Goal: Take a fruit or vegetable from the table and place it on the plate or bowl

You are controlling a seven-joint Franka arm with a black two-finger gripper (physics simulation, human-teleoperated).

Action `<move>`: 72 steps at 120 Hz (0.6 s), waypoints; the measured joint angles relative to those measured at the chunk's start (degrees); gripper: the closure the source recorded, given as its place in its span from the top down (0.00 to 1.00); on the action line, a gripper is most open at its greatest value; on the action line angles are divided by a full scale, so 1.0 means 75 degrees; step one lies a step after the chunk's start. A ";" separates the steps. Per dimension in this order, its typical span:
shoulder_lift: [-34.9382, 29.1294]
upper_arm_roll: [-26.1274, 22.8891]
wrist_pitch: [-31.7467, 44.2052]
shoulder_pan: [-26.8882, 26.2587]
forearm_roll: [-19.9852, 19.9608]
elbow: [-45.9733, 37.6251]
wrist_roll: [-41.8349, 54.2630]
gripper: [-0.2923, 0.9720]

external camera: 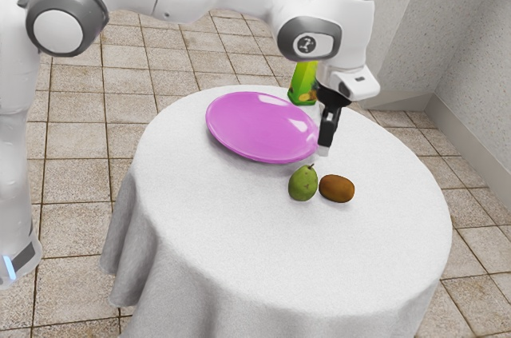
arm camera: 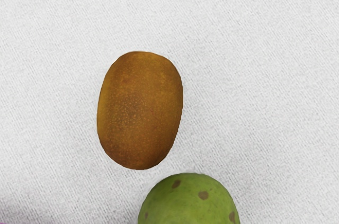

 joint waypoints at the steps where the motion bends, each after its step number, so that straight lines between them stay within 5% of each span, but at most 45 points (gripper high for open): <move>1: 0.0023 0.0002 0.0035 -0.0006 0.0000 0.0002 0.0011 0.77; 72: 0.1088 0.0044 0.1218 -0.0081 -0.0161 0.0024 0.0531 0.77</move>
